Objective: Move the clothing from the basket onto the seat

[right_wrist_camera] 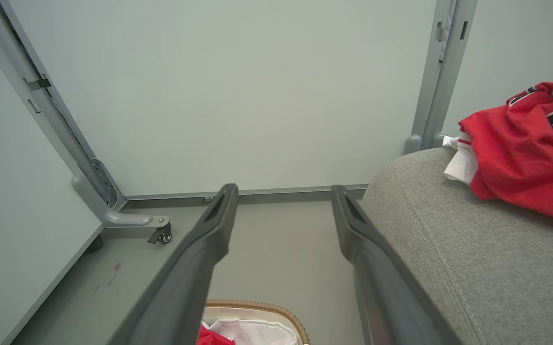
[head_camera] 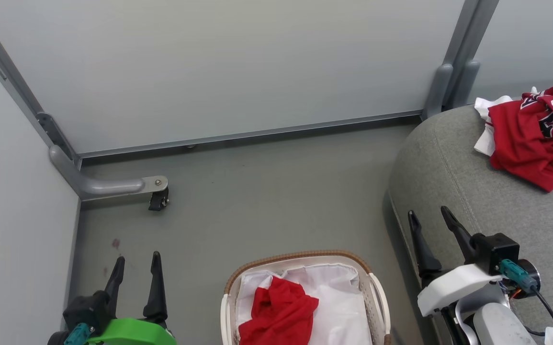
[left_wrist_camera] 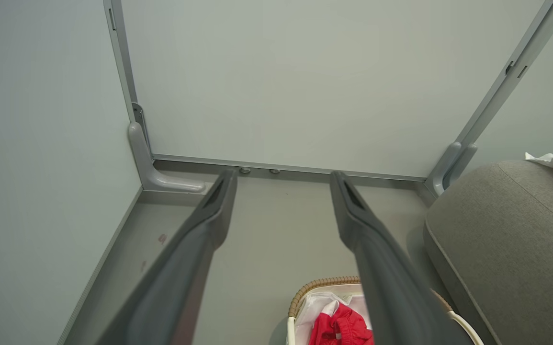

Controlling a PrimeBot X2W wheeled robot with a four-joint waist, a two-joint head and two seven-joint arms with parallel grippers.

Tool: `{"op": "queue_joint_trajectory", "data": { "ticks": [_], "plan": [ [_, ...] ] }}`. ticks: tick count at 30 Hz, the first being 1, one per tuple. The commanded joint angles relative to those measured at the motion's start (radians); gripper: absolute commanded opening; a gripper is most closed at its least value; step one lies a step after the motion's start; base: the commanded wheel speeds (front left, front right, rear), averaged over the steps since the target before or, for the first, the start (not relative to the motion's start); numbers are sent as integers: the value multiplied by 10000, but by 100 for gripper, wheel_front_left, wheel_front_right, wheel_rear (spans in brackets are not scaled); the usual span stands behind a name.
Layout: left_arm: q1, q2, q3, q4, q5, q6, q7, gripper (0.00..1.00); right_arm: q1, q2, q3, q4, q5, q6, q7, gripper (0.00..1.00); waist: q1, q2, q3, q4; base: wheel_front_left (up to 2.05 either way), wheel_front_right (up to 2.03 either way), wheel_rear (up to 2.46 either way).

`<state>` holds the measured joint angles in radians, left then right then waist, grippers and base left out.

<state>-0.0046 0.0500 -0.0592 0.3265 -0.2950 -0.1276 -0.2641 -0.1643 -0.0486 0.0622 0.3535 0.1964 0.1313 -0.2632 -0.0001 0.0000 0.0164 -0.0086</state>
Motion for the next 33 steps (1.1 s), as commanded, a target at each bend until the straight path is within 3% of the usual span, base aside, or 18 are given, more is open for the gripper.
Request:
{"op": "queue_joint_trajectory", "data": {
  "ticks": [1, 18, 21, 27, 33],
  "plan": [
    [102, 11, 3, 14, 79, -47, -5, 100, 114, -36, 12, 20, 53, -10, -24, 100, 1, 0, -6, -4, 0, 0, 0],
    [109, 10, -284, 33, 150, -50, -5, 100, 141, -37, 143, -172, 164, -10, -24, 100, 1, 0, 101, -227, 0, 0, 0],
    [-232, 11, -554, -5, -284, -51, -5, 100, -34, -34, 85, -325, 171, -10, -24, 100, 1, 0, 349, -342, 0, 0, 0],
    [-1286, 16, -1669, 309, -91, -51, -5, 100, -575, -34, -205, -741, 130, -10, -24, 100, 1, 0, 1352, -740, 0, 0, 0],
    [-3131, 105, -2773, 1736, 248, -44, -5, 100, -1501, -32, -487, -1263, 129, -10, -24, 100, 1, 0, 3155, -1432, 0, 0, 0]
  ]
}}
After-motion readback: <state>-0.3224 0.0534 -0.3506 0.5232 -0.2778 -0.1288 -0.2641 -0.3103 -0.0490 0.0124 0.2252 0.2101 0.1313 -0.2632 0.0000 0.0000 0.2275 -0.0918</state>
